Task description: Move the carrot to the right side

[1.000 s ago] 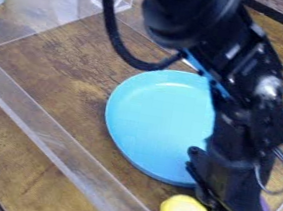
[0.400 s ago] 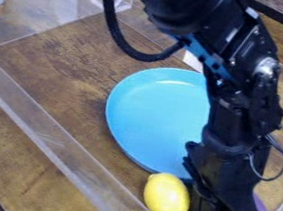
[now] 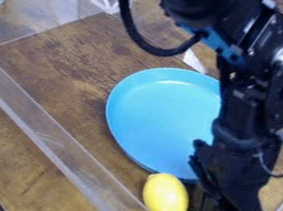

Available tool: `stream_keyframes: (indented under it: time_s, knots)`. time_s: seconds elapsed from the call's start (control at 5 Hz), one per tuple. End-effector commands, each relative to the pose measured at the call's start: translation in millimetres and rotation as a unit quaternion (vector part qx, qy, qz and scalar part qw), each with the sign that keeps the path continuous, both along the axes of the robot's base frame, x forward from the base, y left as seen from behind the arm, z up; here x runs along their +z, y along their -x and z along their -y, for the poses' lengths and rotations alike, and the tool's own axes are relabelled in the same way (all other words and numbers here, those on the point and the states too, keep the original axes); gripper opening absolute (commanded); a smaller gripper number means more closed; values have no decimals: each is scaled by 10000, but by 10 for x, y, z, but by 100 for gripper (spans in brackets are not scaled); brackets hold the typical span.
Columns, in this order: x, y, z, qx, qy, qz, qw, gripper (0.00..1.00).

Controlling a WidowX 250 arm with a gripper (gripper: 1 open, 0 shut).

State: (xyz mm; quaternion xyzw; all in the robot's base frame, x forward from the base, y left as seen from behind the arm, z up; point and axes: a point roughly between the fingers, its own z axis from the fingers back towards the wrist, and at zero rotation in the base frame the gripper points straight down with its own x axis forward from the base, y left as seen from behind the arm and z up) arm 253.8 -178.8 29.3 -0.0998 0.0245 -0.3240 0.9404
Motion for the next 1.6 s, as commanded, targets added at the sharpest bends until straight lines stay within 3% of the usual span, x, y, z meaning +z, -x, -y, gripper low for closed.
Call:
stream_keyframes:
  time_s: [0.0,0.2,0.6,1.2,1.4]
  knots:
    - [62,-88,-6,-130,219,111,9996,0]
    - [35,-103,-45,-225,303,54,9993,0]
    - [-2,-74,-100,-840,488,-13,9953,0]
    - [-20,-151,-195,-1687,654,-104,9834,0]
    - [-15,-104,-304,-1638,711,-94,9839,0]
